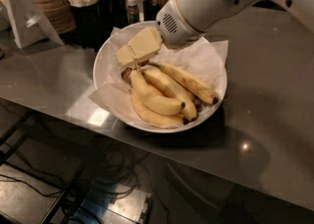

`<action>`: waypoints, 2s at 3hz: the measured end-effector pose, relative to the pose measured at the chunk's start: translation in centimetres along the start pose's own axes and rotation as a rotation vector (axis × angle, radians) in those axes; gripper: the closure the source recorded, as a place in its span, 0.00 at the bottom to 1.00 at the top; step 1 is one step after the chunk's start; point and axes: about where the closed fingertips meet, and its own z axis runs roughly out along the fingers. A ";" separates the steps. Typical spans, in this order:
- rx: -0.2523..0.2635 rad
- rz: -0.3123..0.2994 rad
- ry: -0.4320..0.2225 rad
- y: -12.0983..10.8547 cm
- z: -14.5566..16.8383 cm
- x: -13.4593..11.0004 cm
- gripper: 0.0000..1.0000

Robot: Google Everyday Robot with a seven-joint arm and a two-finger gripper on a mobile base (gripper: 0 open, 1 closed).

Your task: Pick banana from white bowl

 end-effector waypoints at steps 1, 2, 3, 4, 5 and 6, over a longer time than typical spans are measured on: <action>0.000 -0.001 -0.001 0.0 0.0 0.0 0.00; 0.000 -0.001 -0.001 0.0 0.0 0.0 0.18; 0.000 -0.001 -0.001 0.0 0.0 0.0 0.42; -0.016 -0.021 0.004 0.8 0.8 -0.2 0.49; -0.028 -0.033 0.016 1.3 2.4 -0.4 0.42; -0.028 -0.034 0.017 1.3 2.4 -0.4 0.28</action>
Offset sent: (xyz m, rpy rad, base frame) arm 0.0000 0.0003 0.0002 0.0002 -0.0011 0.0009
